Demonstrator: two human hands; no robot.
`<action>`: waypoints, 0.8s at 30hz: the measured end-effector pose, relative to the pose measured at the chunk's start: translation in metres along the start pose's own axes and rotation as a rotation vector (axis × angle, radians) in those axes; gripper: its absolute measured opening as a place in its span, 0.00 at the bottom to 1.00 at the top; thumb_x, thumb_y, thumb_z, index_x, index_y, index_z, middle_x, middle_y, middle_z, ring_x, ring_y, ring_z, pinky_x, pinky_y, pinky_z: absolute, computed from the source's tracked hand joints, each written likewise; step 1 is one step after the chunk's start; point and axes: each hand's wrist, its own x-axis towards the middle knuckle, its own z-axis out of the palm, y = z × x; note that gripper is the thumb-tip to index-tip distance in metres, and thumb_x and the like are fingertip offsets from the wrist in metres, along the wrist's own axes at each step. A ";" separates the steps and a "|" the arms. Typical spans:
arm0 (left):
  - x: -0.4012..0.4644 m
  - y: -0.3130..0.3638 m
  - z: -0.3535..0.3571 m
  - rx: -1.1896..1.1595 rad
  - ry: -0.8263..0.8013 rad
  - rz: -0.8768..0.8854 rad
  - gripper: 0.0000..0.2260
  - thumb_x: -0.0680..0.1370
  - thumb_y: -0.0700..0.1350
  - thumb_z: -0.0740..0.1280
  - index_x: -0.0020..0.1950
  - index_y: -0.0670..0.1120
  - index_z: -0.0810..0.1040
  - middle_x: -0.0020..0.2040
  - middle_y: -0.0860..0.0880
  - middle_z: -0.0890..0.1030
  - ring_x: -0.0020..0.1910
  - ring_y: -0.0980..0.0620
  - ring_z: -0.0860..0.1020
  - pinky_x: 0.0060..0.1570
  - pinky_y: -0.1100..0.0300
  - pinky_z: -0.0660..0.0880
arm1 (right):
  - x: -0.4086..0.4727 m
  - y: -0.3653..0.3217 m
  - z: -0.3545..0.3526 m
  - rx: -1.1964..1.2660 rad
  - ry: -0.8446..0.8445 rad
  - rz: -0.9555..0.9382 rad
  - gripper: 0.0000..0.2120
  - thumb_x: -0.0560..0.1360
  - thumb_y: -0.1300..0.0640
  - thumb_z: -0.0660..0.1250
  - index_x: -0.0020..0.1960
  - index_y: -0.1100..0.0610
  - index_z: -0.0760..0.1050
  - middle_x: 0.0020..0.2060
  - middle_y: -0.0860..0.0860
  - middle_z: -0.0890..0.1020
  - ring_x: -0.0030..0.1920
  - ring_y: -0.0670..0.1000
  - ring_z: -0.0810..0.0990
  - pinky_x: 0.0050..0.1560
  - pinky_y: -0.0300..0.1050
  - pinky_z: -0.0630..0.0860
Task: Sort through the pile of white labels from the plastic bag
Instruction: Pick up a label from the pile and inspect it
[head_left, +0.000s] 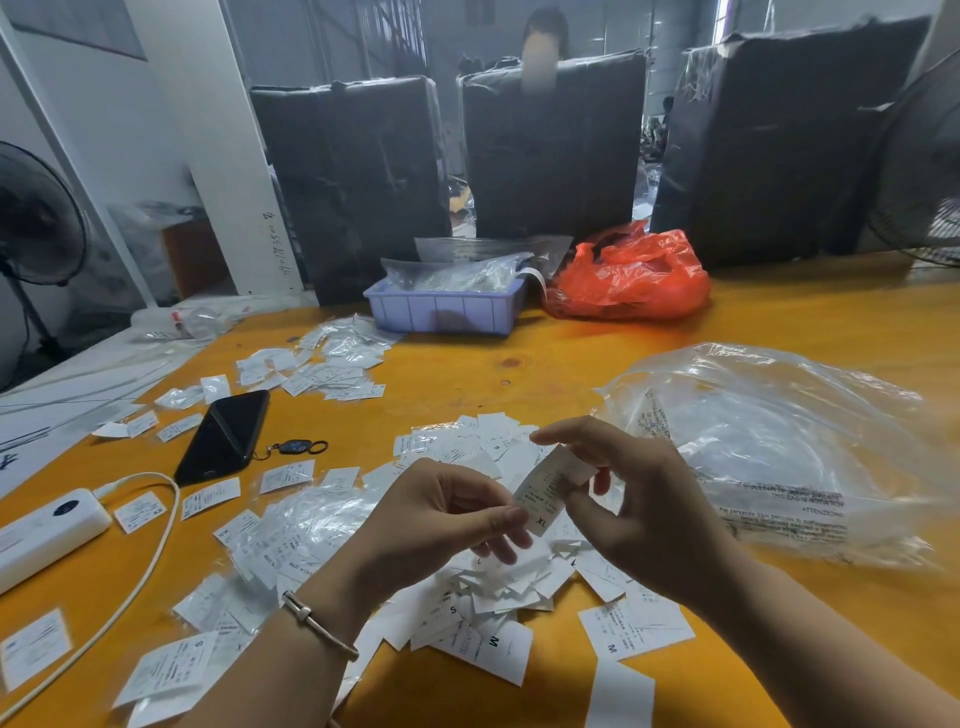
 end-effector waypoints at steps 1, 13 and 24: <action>0.000 0.000 0.000 0.001 0.002 0.000 0.11 0.73 0.48 0.72 0.46 0.40 0.86 0.40 0.45 0.86 0.37 0.48 0.85 0.36 0.63 0.77 | 0.000 0.001 0.001 0.031 -0.014 0.021 0.19 0.69 0.62 0.68 0.58 0.49 0.78 0.39 0.45 0.81 0.33 0.45 0.74 0.32 0.42 0.74; -0.001 -0.002 -0.001 -0.061 0.050 0.006 0.07 0.72 0.48 0.73 0.44 0.47 0.87 0.41 0.45 0.87 0.37 0.50 0.84 0.36 0.63 0.77 | 0.002 -0.001 0.004 0.239 0.093 0.108 0.09 0.70 0.68 0.73 0.46 0.55 0.84 0.38 0.44 0.84 0.38 0.42 0.79 0.35 0.32 0.72; 0.000 -0.002 -0.007 -0.024 0.145 -0.011 0.07 0.71 0.49 0.74 0.44 0.46 0.87 0.42 0.48 0.87 0.43 0.54 0.83 0.40 0.66 0.76 | 0.004 0.005 0.005 0.313 0.005 0.193 0.05 0.73 0.63 0.71 0.42 0.54 0.84 0.40 0.44 0.83 0.42 0.45 0.81 0.37 0.41 0.76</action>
